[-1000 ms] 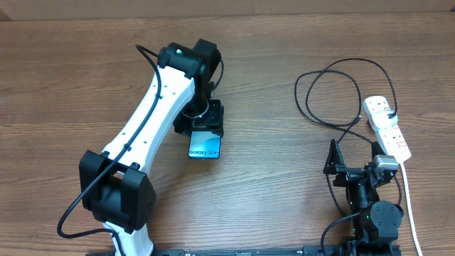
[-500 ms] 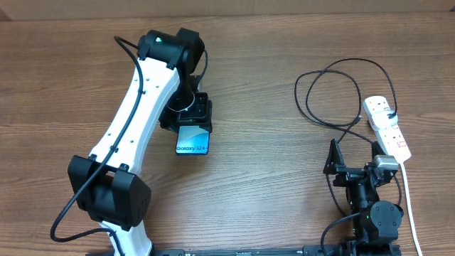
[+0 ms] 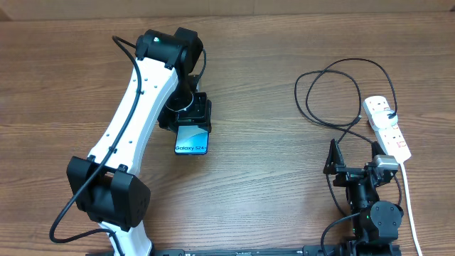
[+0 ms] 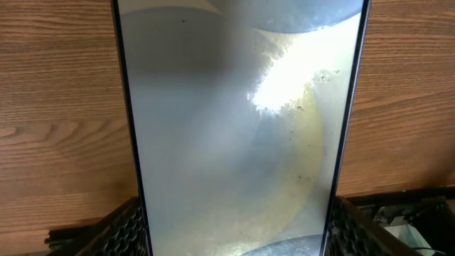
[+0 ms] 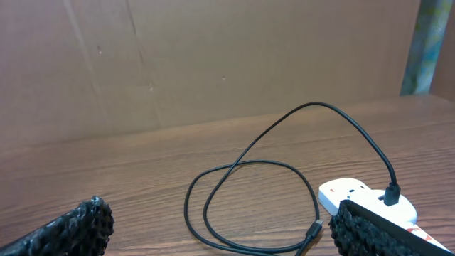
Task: Plug charger to phone and switch on socket
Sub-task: 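Lift the phone with the left gripper and tilt it upright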
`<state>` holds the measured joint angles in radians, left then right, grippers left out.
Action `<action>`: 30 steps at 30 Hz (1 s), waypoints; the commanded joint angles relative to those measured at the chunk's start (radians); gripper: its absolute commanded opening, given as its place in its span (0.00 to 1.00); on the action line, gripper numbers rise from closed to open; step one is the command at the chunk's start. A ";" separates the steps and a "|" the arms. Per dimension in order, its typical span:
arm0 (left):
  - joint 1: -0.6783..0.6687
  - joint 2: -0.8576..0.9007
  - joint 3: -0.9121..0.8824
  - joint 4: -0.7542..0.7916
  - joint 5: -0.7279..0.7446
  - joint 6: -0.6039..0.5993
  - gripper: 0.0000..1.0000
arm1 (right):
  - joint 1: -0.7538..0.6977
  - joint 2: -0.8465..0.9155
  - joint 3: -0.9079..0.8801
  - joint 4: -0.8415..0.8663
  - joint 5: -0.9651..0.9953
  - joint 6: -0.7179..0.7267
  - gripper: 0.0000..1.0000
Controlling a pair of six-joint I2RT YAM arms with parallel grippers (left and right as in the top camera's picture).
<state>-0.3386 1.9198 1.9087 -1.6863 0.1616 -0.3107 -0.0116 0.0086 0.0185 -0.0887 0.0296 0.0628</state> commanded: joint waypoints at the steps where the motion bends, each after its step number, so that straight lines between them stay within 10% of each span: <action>1: 0.006 -0.048 0.030 0.002 0.015 0.005 0.25 | -0.001 -0.005 -0.011 0.007 -0.006 -0.012 1.00; 30: 0.006 -0.048 0.030 0.143 0.076 -0.124 0.32 | -0.001 -0.004 -0.011 0.007 -0.006 -0.012 1.00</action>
<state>-0.3386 1.9198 1.9087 -1.5448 0.2104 -0.4194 -0.0116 0.0086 0.0185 -0.0887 0.0296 0.0631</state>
